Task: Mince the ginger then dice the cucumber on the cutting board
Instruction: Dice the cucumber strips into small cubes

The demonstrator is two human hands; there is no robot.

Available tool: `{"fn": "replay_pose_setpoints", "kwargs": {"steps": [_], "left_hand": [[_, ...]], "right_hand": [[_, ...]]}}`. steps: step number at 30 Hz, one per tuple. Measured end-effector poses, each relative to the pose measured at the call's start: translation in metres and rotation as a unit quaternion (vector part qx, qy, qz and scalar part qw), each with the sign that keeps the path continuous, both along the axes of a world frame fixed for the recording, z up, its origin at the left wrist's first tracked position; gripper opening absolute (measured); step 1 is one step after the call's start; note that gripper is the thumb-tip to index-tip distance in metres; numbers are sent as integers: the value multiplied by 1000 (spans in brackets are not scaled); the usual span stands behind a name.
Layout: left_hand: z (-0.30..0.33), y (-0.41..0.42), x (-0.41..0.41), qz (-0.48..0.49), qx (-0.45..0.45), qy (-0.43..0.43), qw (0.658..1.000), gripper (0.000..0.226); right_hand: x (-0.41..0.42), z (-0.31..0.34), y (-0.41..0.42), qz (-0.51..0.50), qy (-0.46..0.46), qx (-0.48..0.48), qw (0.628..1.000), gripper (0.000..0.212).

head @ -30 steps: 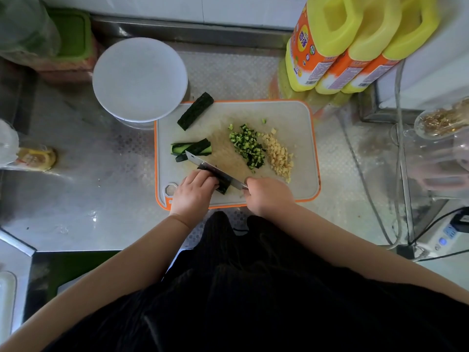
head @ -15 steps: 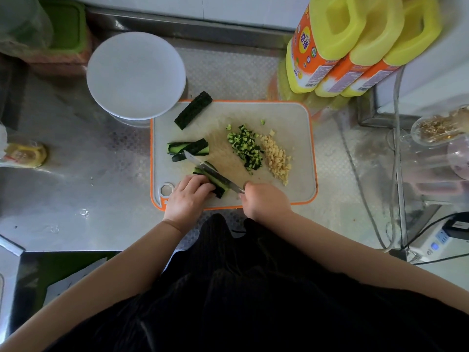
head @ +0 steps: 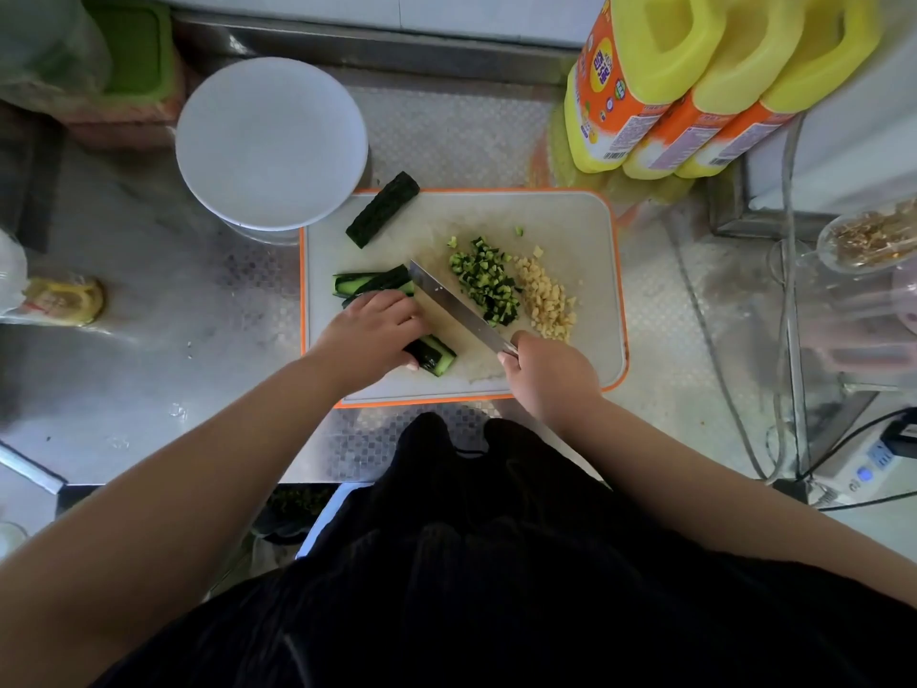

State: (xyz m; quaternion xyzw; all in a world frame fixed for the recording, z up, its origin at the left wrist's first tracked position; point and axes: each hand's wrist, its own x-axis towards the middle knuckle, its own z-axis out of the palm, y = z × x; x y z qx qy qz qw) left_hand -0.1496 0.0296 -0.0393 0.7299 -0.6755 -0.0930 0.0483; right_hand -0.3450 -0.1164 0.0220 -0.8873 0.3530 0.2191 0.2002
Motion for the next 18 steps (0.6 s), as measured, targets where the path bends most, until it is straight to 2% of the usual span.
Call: {"fn": "replay_pose_setpoints", "kwargs": {"steps": [4,9,12,15,18], "left_hand": [[-1,0,3,-25,-12,19,999,41],[-10,10,-3,-8,-81,23,996,34],[-15,19,-11,16,-137,1,990,24],[-19,24,-20,56,-151,-23,987,19],[-19,25,-29,135,-162,12,977,22]], "right_hand": [[1,-2,1,15,6,10,1000,23],[4,-3,1,55,16,27,998,24],[7,-2,1,72,24,43,996,25],[7,-3,5,71,25,53,996,24],[6,-3,8,64,23,55,996,23]]}}
